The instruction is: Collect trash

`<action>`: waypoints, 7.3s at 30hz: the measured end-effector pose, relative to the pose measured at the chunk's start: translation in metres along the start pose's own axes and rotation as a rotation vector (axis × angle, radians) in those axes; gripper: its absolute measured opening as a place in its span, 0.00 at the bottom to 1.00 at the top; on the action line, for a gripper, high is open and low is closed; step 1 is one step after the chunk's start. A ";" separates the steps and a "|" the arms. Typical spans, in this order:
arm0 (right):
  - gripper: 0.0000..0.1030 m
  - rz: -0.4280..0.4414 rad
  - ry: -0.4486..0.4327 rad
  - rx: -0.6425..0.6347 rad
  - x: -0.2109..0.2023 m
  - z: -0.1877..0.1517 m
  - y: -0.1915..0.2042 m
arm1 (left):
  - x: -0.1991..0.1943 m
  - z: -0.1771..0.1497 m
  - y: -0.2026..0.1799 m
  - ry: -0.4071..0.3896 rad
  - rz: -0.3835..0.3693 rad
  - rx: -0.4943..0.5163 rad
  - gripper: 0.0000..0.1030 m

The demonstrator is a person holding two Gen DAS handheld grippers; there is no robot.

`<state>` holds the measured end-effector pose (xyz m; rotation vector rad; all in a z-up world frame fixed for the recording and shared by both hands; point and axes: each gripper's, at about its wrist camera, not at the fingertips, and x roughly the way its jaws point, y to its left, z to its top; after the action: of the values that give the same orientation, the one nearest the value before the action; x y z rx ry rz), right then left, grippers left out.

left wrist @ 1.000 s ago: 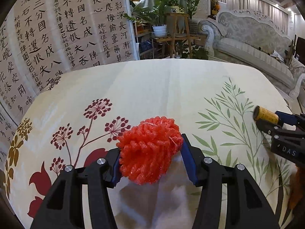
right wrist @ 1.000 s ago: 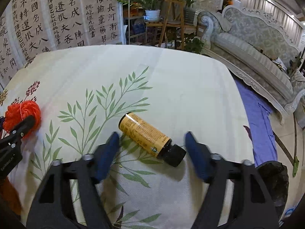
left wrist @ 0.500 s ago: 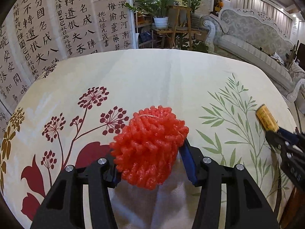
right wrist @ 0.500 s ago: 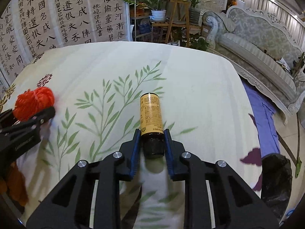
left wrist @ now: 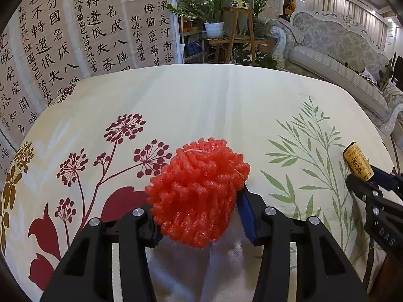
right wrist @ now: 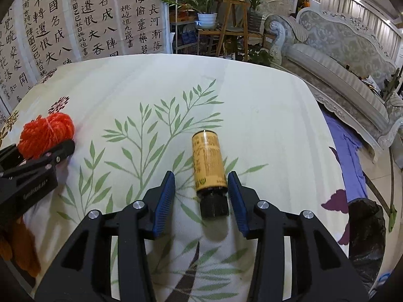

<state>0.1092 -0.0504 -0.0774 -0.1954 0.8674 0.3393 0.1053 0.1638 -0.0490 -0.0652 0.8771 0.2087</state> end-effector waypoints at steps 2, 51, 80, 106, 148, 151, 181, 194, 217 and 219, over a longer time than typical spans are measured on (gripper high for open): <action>0.41 -0.001 0.001 0.007 0.002 0.002 -0.001 | 0.000 0.000 0.000 0.000 0.000 -0.001 0.46; 0.22 -0.138 -0.154 0.239 -0.120 -0.094 -0.110 | -0.088 -0.030 -0.114 -0.139 -0.238 0.190 0.35; 0.23 -0.381 -0.125 0.472 -0.122 -0.150 -0.250 | -0.076 -0.038 -0.294 -0.147 -0.400 0.451 0.35; 0.66 -0.473 -0.170 0.535 -0.144 -0.164 -0.261 | -0.088 -0.043 -0.290 -0.182 -0.367 0.427 0.80; 0.79 -0.472 -0.284 0.430 -0.217 -0.178 -0.174 | -0.152 -0.071 -0.214 -0.272 -0.349 0.348 0.83; 0.79 -0.473 -0.285 0.429 -0.217 -0.178 -0.174 | -0.151 -0.072 -0.214 -0.271 -0.349 0.347 0.83; 0.79 -0.475 -0.283 0.427 -0.218 -0.178 -0.174 | -0.158 -0.077 -0.217 -0.262 -0.357 0.339 0.83; 0.79 -0.475 -0.283 0.426 -0.217 -0.178 -0.173 | -0.157 -0.082 -0.221 -0.253 -0.362 0.338 0.83; 0.79 -0.475 -0.281 0.425 -0.217 -0.176 -0.172 | -0.155 -0.084 -0.225 -0.251 -0.364 0.330 0.83; 0.79 -0.476 -0.281 0.426 -0.217 -0.176 -0.172 | -0.155 -0.084 -0.223 -0.252 -0.367 0.327 0.83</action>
<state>-0.0827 -0.3098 -0.0159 0.0450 0.5741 -0.2601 -0.0077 -0.0902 0.0104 0.1031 0.6249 -0.2659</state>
